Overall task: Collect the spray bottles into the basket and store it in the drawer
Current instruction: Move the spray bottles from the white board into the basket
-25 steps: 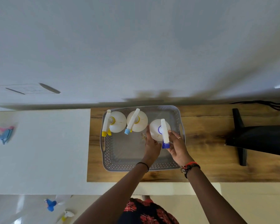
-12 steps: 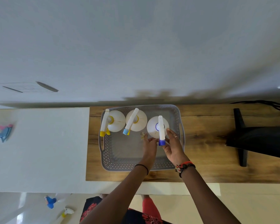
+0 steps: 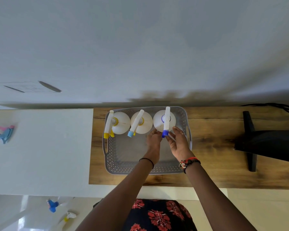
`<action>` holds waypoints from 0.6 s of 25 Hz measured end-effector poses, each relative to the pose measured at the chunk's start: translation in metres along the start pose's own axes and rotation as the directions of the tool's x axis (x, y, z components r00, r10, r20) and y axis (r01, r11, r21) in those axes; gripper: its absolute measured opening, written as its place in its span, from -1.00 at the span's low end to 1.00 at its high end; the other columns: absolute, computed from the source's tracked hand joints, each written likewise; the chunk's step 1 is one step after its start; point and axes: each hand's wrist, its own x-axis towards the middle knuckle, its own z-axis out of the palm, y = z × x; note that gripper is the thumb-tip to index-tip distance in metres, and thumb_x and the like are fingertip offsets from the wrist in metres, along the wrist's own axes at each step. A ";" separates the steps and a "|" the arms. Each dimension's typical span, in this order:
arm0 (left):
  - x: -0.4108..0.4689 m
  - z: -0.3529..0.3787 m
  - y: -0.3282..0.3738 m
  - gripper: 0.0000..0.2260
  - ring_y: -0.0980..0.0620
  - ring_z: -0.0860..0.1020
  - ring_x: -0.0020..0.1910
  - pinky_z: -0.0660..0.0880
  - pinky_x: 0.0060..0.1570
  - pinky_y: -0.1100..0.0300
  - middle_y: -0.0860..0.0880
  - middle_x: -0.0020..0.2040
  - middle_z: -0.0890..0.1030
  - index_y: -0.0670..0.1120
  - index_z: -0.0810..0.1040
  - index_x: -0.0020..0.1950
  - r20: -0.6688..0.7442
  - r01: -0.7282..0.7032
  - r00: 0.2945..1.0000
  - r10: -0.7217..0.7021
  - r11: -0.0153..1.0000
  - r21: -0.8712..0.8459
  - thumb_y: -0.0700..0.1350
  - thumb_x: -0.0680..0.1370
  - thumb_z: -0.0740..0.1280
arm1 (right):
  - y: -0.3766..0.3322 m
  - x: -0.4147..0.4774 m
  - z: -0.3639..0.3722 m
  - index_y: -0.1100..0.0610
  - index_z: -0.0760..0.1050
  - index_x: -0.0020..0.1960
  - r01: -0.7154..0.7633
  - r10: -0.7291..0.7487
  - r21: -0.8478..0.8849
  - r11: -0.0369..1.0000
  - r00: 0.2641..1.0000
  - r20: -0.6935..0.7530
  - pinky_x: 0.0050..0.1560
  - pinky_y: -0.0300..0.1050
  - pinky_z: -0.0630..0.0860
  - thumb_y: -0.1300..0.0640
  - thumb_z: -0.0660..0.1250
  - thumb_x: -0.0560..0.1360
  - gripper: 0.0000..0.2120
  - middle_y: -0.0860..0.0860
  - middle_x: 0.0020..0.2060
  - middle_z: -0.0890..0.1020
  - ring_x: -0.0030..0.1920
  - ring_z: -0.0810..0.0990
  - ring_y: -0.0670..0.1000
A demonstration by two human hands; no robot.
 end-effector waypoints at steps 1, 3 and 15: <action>0.001 -0.001 0.000 -0.60 0.02 0.51 -0.02 0.45 0.23 0.08 0.02 -0.16 0.59 0.04 0.56 -0.19 0.002 -0.010 1.000 0.010 1.000 -0.005 -0.42 0.49 0.11 | 0.000 0.001 0.001 0.13 0.40 0.20 0.007 -0.007 -0.004 1.000 1.000 0.004 -0.27 -0.26 0.63 0.21 0.24 0.58 -0.80 0.20 0.21 0.52 0.21 0.53 0.11; 0.004 -0.002 0.001 -0.63 0.04 0.51 0.00 0.46 0.22 0.10 0.02 -0.11 0.60 -0.01 0.57 -0.03 0.015 -0.025 1.000 0.025 1.000 -0.001 -0.41 0.51 0.10 | 0.000 0.002 0.001 0.13 0.40 0.20 0.016 -0.016 -0.009 1.000 1.000 0.009 -0.26 -0.26 0.64 0.21 0.23 0.58 -0.80 0.19 0.18 0.52 0.16 0.54 0.09; -0.019 -0.053 -0.027 -0.71 -0.09 0.55 0.18 0.46 0.15 0.13 -0.17 0.20 0.56 -0.25 0.48 0.23 -0.093 -0.157 0.982 0.165 0.984 0.081 -0.38 0.57 0.13 | 0.055 -0.031 0.011 0.29 0.41 0.30 -0.025 0.000 -0.164 0.986 0.988 -0.155 0.11 -0.04 0.52 0.23 0.13 0.62 -0.71 0.13 -0.12 0.52 -0.22 0.52 0.00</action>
